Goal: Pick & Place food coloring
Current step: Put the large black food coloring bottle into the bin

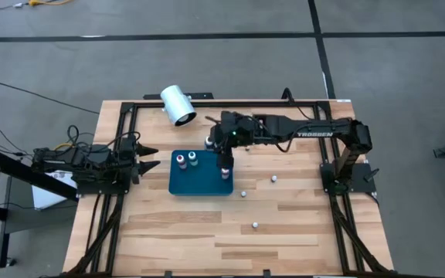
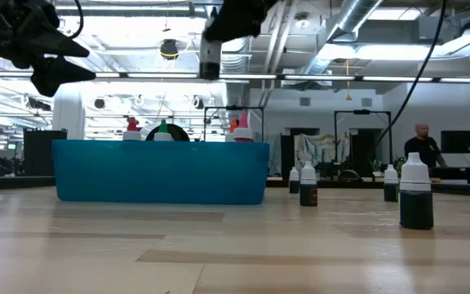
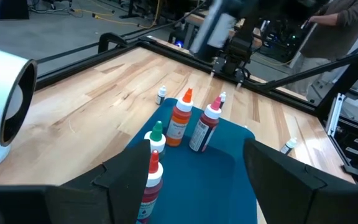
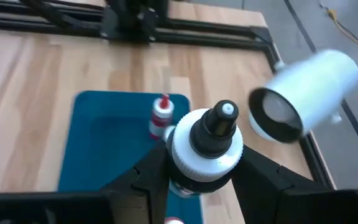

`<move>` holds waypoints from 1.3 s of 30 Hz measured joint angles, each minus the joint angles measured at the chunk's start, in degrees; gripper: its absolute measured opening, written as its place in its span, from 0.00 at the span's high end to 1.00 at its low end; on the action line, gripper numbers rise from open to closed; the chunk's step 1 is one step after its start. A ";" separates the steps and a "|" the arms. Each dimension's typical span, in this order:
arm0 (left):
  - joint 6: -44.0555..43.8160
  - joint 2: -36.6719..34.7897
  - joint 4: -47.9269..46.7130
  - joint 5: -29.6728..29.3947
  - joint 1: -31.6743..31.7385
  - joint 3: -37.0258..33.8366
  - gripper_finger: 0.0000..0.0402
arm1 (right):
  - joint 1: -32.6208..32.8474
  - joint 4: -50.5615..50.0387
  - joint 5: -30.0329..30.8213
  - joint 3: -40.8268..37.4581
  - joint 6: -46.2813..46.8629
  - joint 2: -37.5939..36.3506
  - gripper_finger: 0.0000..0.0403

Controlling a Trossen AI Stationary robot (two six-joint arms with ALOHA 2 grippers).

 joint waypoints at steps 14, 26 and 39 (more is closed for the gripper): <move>0.02 0.00 -0.02 0.95 0.00 0.00 0.38 | 2.02 1.81 1.51 -1.65 10.07 0.13 0.65; 0.04 -0.02 0.00 0.95 -0.02 0.00 0.38 | 4.22 7.78 10.34 -5.28 21.59 0.15 0.65; 1.18 0.00 -0.02 0.95 -0.02 0.00 0.38 | 6.47 12.49 17.79 -10.65 33.26 0.22 0.65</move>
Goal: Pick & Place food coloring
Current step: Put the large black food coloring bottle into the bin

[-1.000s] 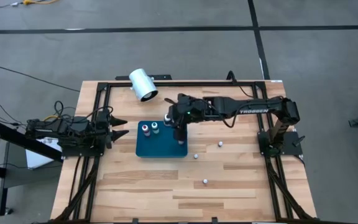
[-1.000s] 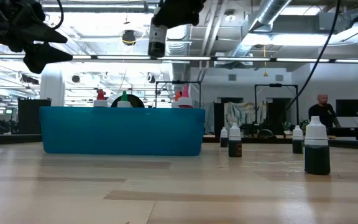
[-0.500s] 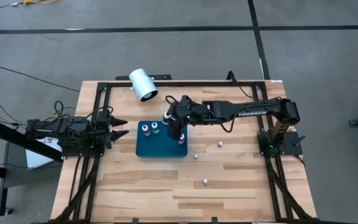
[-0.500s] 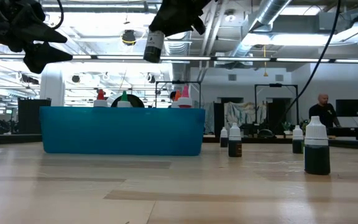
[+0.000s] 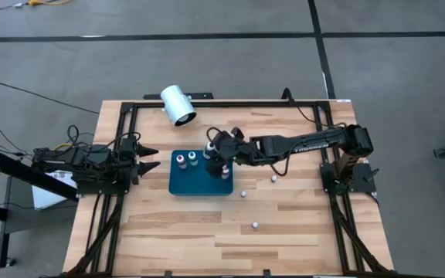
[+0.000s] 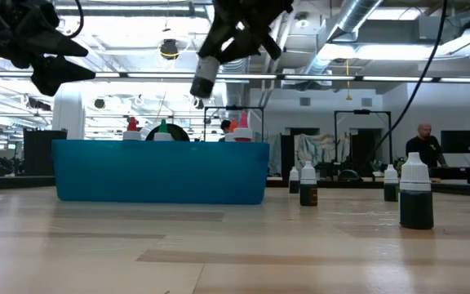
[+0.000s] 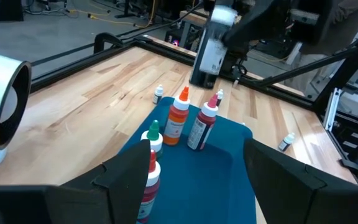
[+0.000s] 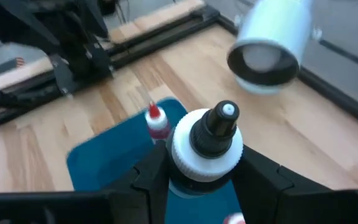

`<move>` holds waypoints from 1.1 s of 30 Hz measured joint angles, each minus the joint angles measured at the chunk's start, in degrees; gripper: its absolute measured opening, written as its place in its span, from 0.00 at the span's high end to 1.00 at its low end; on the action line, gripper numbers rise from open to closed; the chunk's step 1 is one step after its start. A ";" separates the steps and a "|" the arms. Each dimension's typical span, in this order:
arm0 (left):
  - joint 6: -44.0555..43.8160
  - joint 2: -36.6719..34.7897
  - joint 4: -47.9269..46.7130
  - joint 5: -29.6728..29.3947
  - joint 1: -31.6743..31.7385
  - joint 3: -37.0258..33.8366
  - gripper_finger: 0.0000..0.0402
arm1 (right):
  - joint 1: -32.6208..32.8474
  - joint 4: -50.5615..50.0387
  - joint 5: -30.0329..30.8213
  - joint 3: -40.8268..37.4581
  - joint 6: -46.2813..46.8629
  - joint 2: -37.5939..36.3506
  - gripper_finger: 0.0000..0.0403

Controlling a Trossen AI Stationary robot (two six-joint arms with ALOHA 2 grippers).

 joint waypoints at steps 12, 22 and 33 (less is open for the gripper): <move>0.39 -0.02 -0.03 -0.02 0.02 0.00 0.38 | 0.29 3.90 1.32 -3.51 5.63 2.85 0.65; 0.31 -0.32 -1.32 0.89 -0.02 -0.04 0.38 | 0.21 0.76 0.51 4.01 2.18 12.59 0.65; 0.35 -0.09 -1.23 0.65 -0.02 -0.04 0.38 | -0.16 -0.81 3.03 4.38 0.62 13.13 0.65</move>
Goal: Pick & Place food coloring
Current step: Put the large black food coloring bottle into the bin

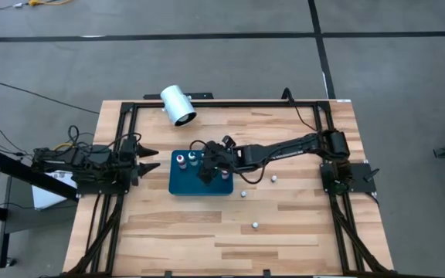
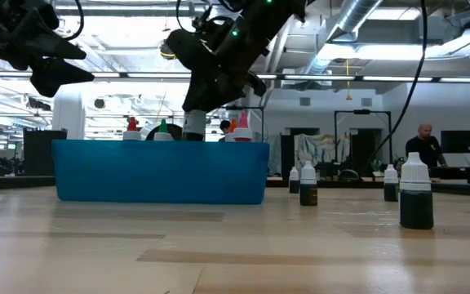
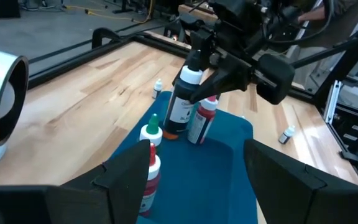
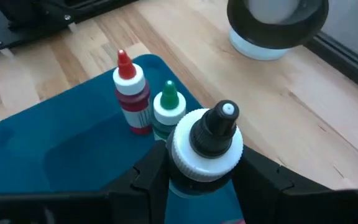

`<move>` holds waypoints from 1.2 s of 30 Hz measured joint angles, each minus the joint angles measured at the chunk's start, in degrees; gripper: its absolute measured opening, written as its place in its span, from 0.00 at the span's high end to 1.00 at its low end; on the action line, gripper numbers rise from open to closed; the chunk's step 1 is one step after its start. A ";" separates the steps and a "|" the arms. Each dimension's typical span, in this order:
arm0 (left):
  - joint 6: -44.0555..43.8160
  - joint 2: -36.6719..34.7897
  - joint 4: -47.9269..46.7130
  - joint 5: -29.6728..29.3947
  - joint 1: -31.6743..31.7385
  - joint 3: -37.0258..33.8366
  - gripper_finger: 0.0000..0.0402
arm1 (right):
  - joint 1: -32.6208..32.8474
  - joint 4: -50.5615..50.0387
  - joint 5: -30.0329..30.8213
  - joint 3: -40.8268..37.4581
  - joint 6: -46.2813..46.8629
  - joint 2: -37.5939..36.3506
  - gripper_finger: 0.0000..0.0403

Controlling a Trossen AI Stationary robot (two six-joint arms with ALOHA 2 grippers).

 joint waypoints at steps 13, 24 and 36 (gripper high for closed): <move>0.00 0.07 -0.19 -0.15 0.02 0.02 0.38 | 0.03 0.82 -1.75 0.12 -0.24 5.68 0.65; 0.03 0.07 -0.15 -0.22 0.04 0.02 0.38 | -1.26 1.76 -1.42 0.15 -4.43 5.53 0.64; 0.16 0.08 -0.09 -0.66 0.04 0.02 0.38 | -1.55 1.92 -4.47 0.17 -6.06 5.53 0.62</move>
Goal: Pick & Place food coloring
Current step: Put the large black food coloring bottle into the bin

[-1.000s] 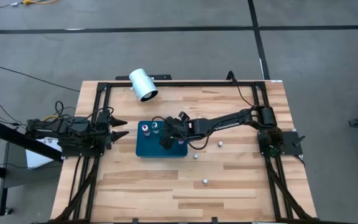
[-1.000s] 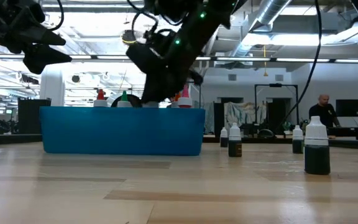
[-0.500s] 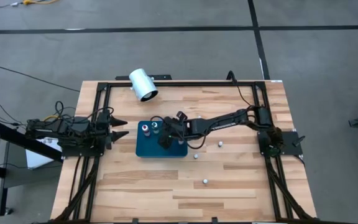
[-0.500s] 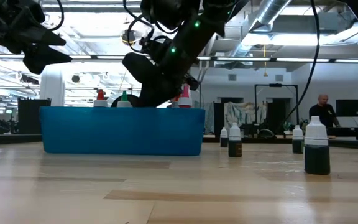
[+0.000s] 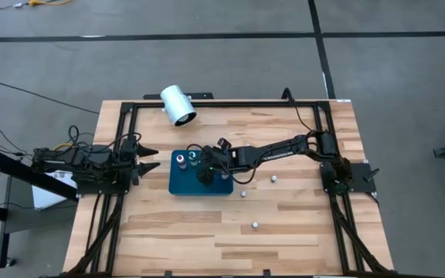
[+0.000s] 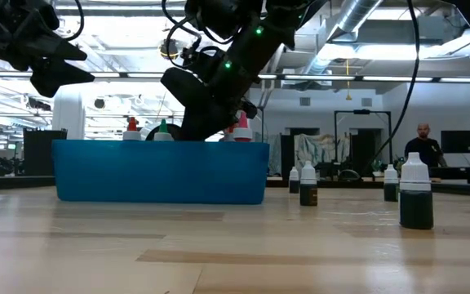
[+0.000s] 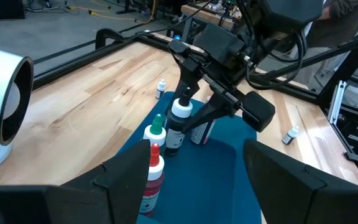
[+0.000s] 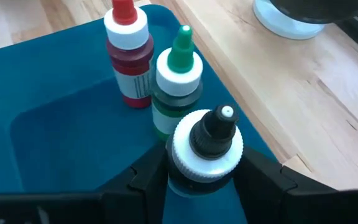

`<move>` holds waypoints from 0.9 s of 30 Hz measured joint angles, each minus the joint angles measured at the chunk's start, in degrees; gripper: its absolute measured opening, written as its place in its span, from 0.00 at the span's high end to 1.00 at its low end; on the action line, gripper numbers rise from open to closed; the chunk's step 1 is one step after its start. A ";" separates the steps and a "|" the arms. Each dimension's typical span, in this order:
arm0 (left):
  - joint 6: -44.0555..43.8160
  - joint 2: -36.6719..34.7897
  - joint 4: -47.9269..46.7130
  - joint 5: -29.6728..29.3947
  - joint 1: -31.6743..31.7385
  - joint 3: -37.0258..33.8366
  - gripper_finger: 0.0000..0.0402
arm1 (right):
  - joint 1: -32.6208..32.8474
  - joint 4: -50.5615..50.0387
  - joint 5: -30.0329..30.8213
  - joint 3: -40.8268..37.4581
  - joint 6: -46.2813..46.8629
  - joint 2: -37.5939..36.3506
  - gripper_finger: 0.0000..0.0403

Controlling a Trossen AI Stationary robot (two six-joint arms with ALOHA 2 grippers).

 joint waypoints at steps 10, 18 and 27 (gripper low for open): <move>-0.14 0.01 0.05 -0.01 0.00 0.00 0.38 | -0.02 0.00 -0.11 0.00 -0.11 0.00 0.57; -0.14 -0.01 0.07 -0.02 0.00 0.00 0.38 | -0.02 1.32 -0.51 0.00 -0.04 0.00 0.53; -0.13 0.00 0.06 -0.04 0.00 0.00 0.38 | -0.04 1.08 -0.23 0.72 -3.92 0.05 0.53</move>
